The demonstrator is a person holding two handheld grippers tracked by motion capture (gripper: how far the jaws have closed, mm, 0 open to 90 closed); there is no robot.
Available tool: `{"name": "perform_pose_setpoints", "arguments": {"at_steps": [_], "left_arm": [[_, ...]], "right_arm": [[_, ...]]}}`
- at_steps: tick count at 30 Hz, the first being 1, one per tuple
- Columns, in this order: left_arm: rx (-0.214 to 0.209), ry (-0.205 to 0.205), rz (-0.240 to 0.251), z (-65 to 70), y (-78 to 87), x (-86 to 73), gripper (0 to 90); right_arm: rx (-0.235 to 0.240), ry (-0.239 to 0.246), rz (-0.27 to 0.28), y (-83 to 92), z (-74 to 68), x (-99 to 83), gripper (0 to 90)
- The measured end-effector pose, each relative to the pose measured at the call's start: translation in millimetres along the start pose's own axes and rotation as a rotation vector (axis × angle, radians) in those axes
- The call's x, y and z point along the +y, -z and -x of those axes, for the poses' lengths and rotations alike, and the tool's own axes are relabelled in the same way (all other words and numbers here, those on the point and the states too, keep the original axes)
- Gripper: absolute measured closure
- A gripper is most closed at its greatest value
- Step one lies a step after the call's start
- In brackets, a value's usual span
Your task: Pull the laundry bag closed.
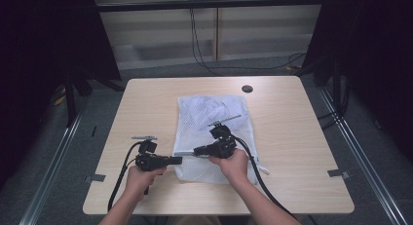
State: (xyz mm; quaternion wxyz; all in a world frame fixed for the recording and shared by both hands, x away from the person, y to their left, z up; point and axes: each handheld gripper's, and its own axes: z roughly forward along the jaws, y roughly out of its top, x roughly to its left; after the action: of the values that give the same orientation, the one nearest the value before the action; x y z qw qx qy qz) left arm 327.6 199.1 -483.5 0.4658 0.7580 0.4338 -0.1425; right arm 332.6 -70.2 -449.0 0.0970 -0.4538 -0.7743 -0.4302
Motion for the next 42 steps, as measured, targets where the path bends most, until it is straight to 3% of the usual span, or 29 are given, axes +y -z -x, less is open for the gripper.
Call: {"name": "perform_pose_setpoints", "arguments": {"at_steps": [23, 28, 31, 42], "left_arm": [[-0.005, 0.000, -0.008, 1.4, -1.4, -0.6, 87.4], [0.007, -0.005, -0.013, 0.3, -0.4, -0.5, 87.4], [0.000, 0.011, 0.006, -1.3, 1.7, -0.5, 87.4], [-0.010, 0.016, -0.001, -1.2, -0.1, -1.3, 87.4]], "right_arm": [[0.005, -0.003, 0.003, 5.4, 2.8, -4.7, 87.0], [-0.016, 0.002, -0.003, 7.0, 4.0, -4.8, 86.9], [-0.007, -0.007, 0.006, 10.2, 8.3, -6.0, 87.0], [-0.003, -0.011, 0.004, 14.0, 9.9, -7.1, 86.9]]}}
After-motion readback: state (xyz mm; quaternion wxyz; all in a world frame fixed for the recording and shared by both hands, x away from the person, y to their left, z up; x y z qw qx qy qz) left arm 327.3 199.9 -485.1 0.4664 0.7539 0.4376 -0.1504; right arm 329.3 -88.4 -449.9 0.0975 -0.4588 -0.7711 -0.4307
